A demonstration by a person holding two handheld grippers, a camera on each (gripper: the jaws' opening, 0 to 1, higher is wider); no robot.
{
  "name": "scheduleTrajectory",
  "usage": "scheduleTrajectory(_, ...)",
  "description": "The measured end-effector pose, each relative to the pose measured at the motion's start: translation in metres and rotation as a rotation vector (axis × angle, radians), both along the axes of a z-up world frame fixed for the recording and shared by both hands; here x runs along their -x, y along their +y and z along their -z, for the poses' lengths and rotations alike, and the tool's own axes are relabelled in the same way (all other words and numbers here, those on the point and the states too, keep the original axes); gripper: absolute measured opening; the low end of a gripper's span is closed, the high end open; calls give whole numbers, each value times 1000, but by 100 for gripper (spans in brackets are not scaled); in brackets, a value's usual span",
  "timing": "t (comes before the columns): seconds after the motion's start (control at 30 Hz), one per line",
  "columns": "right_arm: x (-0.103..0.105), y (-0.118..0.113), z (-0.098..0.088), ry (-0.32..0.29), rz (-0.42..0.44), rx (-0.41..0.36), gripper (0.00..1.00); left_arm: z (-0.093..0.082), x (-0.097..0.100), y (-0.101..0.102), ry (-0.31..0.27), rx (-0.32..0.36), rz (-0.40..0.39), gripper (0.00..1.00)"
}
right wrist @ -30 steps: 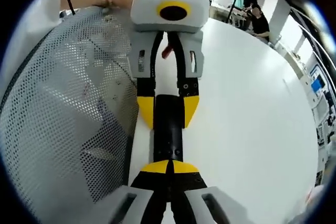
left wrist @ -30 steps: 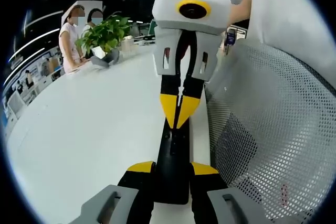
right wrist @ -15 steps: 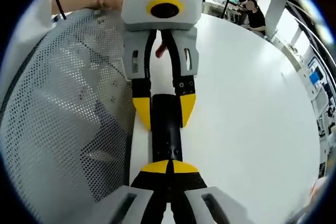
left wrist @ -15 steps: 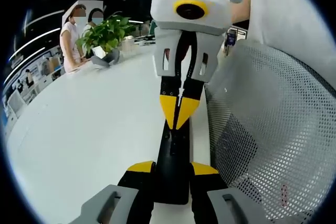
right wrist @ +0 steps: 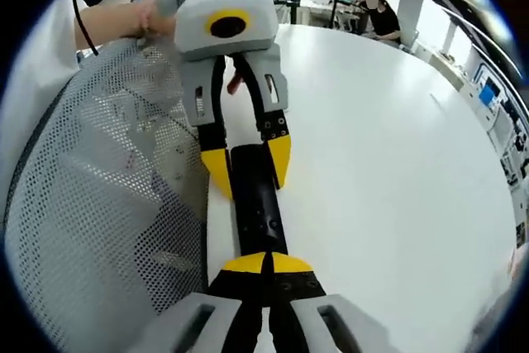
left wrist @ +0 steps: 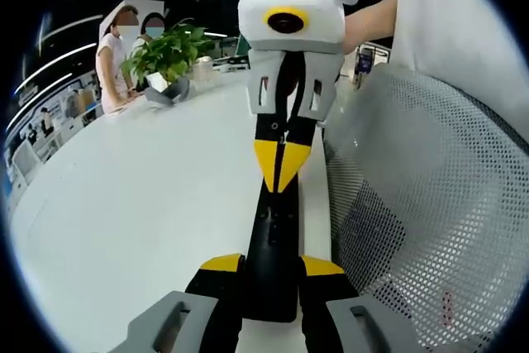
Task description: Press the specified remote control buttons in sequence, fully releasing each button before pressing the next.
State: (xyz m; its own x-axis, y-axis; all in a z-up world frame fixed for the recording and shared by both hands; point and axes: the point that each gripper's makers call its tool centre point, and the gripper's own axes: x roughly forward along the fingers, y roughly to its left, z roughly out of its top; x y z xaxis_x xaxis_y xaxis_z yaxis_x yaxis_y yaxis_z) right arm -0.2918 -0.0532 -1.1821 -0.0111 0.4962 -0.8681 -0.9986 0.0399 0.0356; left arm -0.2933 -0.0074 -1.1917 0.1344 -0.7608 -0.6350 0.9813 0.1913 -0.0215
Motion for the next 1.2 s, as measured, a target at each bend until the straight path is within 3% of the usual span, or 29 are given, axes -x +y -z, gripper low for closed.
scheduleTrajectory(0.4,4,2,4,-53,-126,119,0,0,0,0,-2,-2,4,25)
scheduleTrajectory(0.5,2,2,4,-41,-91,145,0,0,0,0,0,-1,2,25)
scheduleTrajectory(0.63,3,2,6,-82,-153,192,0,0,0,0,0,-1,3,25)
scheduleTrajectory(0.73,2,3,6,-69,-135,198,0,0,0,0,-1,-2,5,25)
scheduleTrajectory(0.8,0,2,6,-51,-109,183,0,0,0,0,-1,-2,5,25)
scheduleTrajectory(1.0,1,0,1,16,23,13,0,0,0,0,-2,-2,5,25)
scheduleTrajectory(1.07,2,-2,0,40,60,7,0,0,0,0,-1,-2,5,25)
scheduleTrajectory(1.2,3,-7,0,31,56,9,0,0,0,0,-1,-1,5,25)
